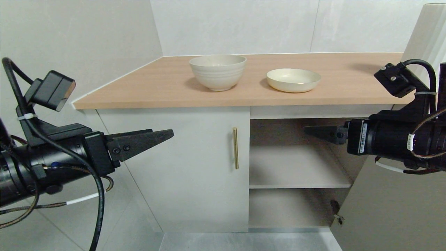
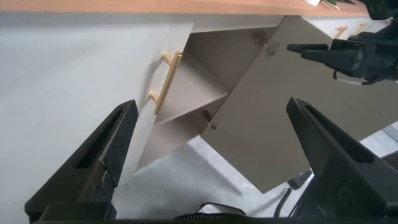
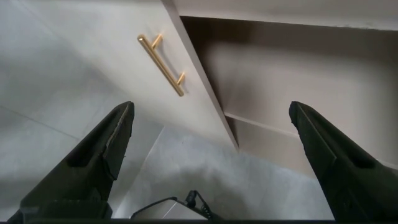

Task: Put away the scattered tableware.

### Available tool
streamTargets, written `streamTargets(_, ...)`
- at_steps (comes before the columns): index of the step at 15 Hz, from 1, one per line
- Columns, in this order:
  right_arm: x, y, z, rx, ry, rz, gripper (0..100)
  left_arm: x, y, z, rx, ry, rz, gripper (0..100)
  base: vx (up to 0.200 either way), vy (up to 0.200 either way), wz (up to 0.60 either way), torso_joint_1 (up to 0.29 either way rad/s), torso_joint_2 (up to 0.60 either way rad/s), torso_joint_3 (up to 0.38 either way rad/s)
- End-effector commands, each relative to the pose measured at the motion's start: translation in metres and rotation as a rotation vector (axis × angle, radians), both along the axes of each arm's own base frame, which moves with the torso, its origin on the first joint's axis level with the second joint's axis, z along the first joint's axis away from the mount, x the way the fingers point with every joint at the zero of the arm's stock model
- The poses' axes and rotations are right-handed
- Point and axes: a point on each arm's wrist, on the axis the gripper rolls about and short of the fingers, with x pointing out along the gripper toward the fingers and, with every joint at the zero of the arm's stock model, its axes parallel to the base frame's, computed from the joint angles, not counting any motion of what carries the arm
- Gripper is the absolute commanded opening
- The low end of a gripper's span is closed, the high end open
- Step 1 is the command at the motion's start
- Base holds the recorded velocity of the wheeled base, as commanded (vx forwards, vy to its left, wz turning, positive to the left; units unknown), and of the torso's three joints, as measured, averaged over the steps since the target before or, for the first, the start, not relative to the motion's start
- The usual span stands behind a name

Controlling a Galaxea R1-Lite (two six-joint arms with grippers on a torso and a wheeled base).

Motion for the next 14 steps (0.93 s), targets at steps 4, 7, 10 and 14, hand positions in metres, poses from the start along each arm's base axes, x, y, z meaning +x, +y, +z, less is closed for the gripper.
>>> streamTargets(4,0.0001,0.0001,-0.0016,-0.003,0.004,0.000,100,0.0044,-0.0013,-0.0037,0.005,0.018,0.001,100,0.000,0.000,0.00,0.089,-0.22,-0.183)
streamTargets(7,-0.0003,-0.0002,-0.0017,-0.004,0.003,0.001,100,0.0065,-0.0019,-0.0055,0.007,0.025,-0.001,100,0.000,0.000,0.00,0.126,-0.46,-0.284)
streamTargets(10,-0.0004,-0.0002,-0.0026,-0.006,0.006,0.001,100,0.0072,-0.0021,-0.0058,0.008,0.028,-0.001,100,0.000,0.000,0.00,0.159,-0.51,-0.266)
streamTargets(14,0.0006,0.0000,-0.0031,-0.003,0.002,-0.001,100,0.0089,-0.0026,-0.0079,0.010,0.037,-0.001,100,0.000,0.000,0.00,0.251,-0.47,-0.277)
